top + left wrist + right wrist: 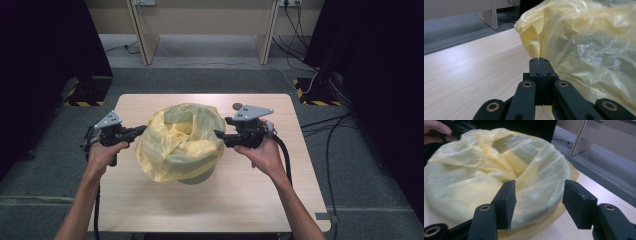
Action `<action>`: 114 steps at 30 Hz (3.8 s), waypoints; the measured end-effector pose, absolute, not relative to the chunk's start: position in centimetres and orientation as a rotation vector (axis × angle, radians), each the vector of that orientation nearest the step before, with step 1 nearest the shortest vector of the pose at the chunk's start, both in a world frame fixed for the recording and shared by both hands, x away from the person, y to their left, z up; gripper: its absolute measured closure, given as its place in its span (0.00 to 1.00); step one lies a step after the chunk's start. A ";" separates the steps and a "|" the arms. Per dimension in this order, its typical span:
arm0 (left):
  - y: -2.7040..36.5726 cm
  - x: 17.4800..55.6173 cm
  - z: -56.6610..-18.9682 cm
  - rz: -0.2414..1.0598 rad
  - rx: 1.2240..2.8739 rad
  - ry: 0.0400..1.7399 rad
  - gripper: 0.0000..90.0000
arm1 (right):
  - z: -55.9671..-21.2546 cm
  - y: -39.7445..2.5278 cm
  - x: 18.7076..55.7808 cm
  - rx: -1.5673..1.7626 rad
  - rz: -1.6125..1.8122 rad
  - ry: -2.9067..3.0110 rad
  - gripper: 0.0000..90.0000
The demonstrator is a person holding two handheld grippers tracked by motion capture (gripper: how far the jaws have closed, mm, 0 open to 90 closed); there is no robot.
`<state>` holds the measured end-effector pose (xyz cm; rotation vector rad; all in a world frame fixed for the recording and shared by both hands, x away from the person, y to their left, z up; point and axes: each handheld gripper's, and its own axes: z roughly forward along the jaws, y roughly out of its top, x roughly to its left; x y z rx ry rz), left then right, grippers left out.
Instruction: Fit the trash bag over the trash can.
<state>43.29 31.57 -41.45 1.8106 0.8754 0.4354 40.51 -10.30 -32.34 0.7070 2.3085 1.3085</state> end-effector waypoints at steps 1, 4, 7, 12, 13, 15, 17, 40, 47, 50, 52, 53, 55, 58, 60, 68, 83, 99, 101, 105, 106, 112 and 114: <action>31.6 43.0 -41.9 0.440 1.809 0.877 1.00 | -32.4 -10.4 40.0 0.698 1.311 2.311 0.49; 31.7 42.4 -43.0 0.440 1.788 0.885 1.00 | -32.8 -10.1 38.9 0.671 1.335 2.318 0.49; 31.8 41.9 -43.4 0.457 1.775 0.885 1.00 | -33.1 -9.5 38.1 0.636 1.368 2.332 0.49; 32.1 41.1 -43.2 0.473 1.767 0.875 1.00 | -33.4 -9.7 36.8 0.642 1.362 2.329 0.48; 32.2 41.0 -43.2 0.475 1.765 0.875 1.00 | -33.5 -10.0 36.4 0.644 1.363 2.329 0.47; 32.2 40.8 -43.2 0.476 1.763 0.871 1.00 | -34.0 -10.6 35.9 0.667 1.356 2.332 0.45; 32.1 40.4 -43.3 0.477 1.764 0.862 1.00 | -34.6 -11.2 35.5 0.689 1.347 2.334 0.43; 30.8 38.2 -43.6 0.453 1.767 0.802 0.98 | -40.8 -10.9 39.6 0.605 1.352 2.475 0.85; 31.0 38.2 -44.0 0.465 1.772 0.818 1.00 | -41.5 -11.9 39.3 0.610 1.307 2.454 1.00; 31.1 38.3 -44.7 0.458 1.785 0.828 1.00 | -42.8 -12.1 39.6 0.628 1.266 2.478 1.00; 31.1 38.3 -45.1 0.462 1.798 0.837 1.00 | -43.6 -12.0 39.8 0.632 1.242 2.493 1.00; 31.1 38.4 -45.3 0.470 1.808 0.842 1.00 | -43.9 -11.9 39.9 0.635 1.234 2.499 1.00; 31.2 38.7 -45.7 0.474 1.814 0.857 1.00 | -44.6 -11.8 40.2 0.636 1.198 2.509 1.00; 31.3 39.0 -46.3 0.484 1.831 0.878 1.00 | -45.4 -11.6 40.8 0.659 1.151 2.519 1.00; 31.4 39.4 -46.8 0.511 1.849 0.898 1.00 | -45.9 -11.7 41.3 0.674 1.139 2.523 1.00; 30.1 40.7 -49.2 0.492 1.923 0.930 1.00 | -47.1 -12.0 42.9 0.727 1.102 2.534 1.00; 31.3 38.3 -48.0 0.499 1.875 0.914 0.63 | -46.0 -13.1 42.2 0.811 1.143 2.502 0.61; 30.4 36.0 -48.6 0.491 1.974 0.916 0.37 | -42.2 -12.4 41.5 0.624 1.257 2.449 0.89; 30.5 36.1 -49.2 0.465 2.006 0.942 0.36 | -42.9 -12.1 41.7 0.607 1.227 2.476 0.99; 30.5 36.2 -50.1 0.499 2.087 0.984 0.35 | -43.8 -11.6 42.1 0.594 1.211 2.499 1.00; 30.5 36.2 -50.1 0.504 2.094 0.988 0.35 | -43.8 -11.5 42.1 0.582 1.207 2.499 1.00; 30.1 36.3 -50.7 0.491 2.177 0.987 0.30 | -44.0 -11.4 42.4 0.611 1.197 2.511 0.96; 29.9 36.4 -51.2 0.481 2.236 0.984 0.28 | -43.5 -11.8 42.3 0.673 1.203 2.488 0.74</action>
